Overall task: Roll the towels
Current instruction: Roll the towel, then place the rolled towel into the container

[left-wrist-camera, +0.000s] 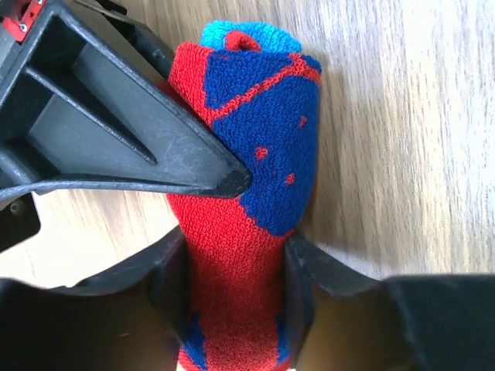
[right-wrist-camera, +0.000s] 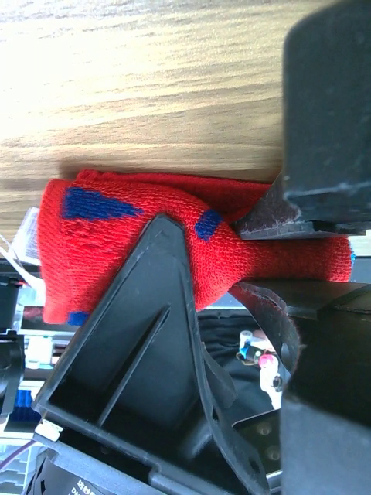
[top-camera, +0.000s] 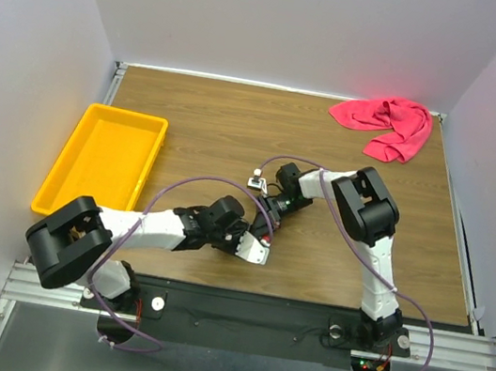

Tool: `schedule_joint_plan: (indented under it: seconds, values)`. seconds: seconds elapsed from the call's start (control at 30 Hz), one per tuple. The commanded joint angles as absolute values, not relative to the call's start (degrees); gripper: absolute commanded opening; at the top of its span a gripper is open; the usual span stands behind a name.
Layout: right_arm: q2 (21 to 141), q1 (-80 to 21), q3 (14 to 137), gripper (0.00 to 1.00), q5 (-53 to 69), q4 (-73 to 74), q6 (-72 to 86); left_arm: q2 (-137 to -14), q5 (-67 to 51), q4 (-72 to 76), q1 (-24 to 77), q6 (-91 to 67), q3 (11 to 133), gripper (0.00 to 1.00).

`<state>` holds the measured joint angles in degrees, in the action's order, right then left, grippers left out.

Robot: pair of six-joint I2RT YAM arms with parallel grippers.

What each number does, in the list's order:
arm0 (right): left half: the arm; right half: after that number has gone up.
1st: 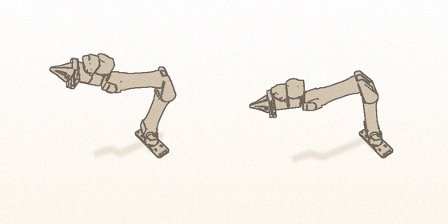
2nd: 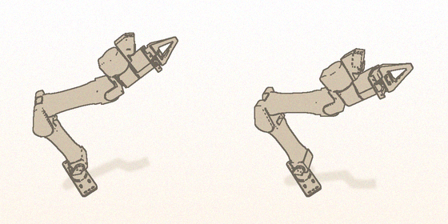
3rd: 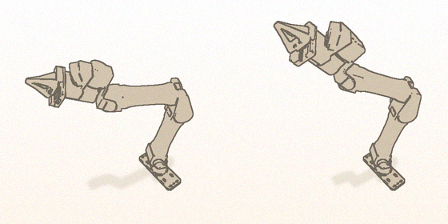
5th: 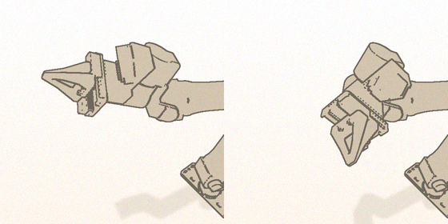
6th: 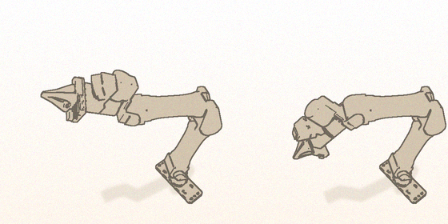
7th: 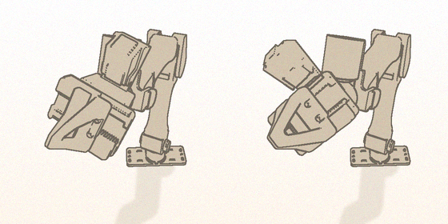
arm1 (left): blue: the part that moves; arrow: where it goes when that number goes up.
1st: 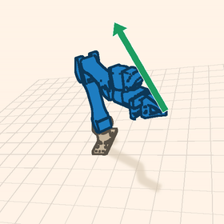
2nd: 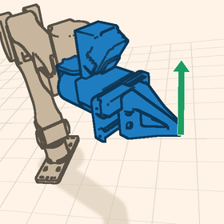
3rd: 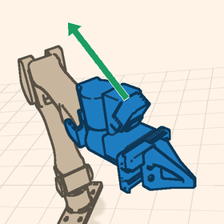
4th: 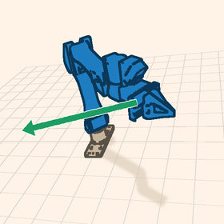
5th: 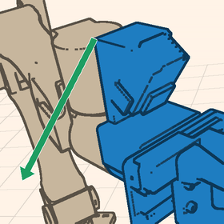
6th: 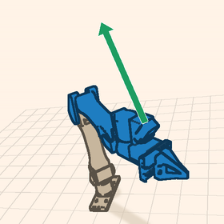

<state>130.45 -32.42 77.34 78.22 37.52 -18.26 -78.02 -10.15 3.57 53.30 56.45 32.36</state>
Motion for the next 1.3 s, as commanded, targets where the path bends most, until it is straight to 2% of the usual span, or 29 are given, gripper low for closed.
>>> schedule_joint_plan:
  seconds: [0.0, 0.03, 0.1, 0.13, 0.23, 0.3, 0.4, 0.43, 0.47, 0.67, 0.87, 1.03, 1.1, 1.27]
  values:
    - [133.2, -32.7, 76.9, 0.11, 72.9, 37.7, -22.3, -79.7, -10.6, 2.7, 53.8, 54.2, 34.2, 0.36]
    - [132.8, -32.5, 76.9, 0.16, 72.5, 38.0, -22.4, -80.0, -11.2, 1.6, 53.9, 53.7, 34.7, 0.26]
    - [131.7, -31.6, 76.5, 0.32, 72.0, 38.3, -22.5, -79.5, -11.9, 0.1, 53.8, 52.6, 35.7, 0.19]
    - [130.4, -30.9, 76.5, 0.46, 71.4, 38.6, -22.5, -79.1, -12.6, -2.9, 53.8, 52.2, 36.3, 0.15]
    - [128.1, -27.6, 77.3, 0.63, 68.7, 40.5, -22.3, -77.5, -15.5, -7.6, 53.8, 49.1, 37.3, 0.04]
    - [126.9, -24.8, 78.0, 0.67, 67.1, 42.0, -23.8, -76.5, -16.2, -10.3, 53.8, 47.2, 38.2, 0.0]
    - [124.8, -20.7, 80.3, 0.77, 64.8, 46.7, -25.8, -74.8, -17.8, -14.1, 51.6, 42.6, 40.8, 0.0]
    - [124.3, -19.6, 81.4, 0.93, 64.4, 48.0, -27.3, -74.3, -18.2, -15.3, 50.5, 41.2, 42.4, 0.0]
    - [123.8, -18.5, 81.9, 1.0, 64.4, 50.3, -27.9, -73.8, -18.5, -16.0, 49.1, 40.0, 43.4, 0.0]
    - [118.8, -11.3, 83.1, 1.0, 63.9, 56.9, -31.4, -73.8, -25.6, -22.4, 33.2, 31.8, 53.6, 0.0]
    - [114.8, -10.7, 81.7, 1.0, 63.3, 58.7, -32.2, -73.3, -25.9, -23.8, 15.2, 28.0, 60.1, 0.0]
    - [114.5, -10.6, 81.0, 1.0, 63.5, 59.8, -33.2, -77.5, -22.7, -22.9, 0.5, 24.8, 64.3, 0.0]
    - [114.5, -10.7, 80.4, 1.0, 63.5, 60.0, -33.7, -81.0, -17.1, -23.1, -5.9, 22.8, 67.9, 0.0]
    - [114.3, -10.7, 79.6, 1.0, 63.1, 60.6, -34.5, -88.5, -14.1, -24.1, -16.0, 22.7, 75.9, 0.0]
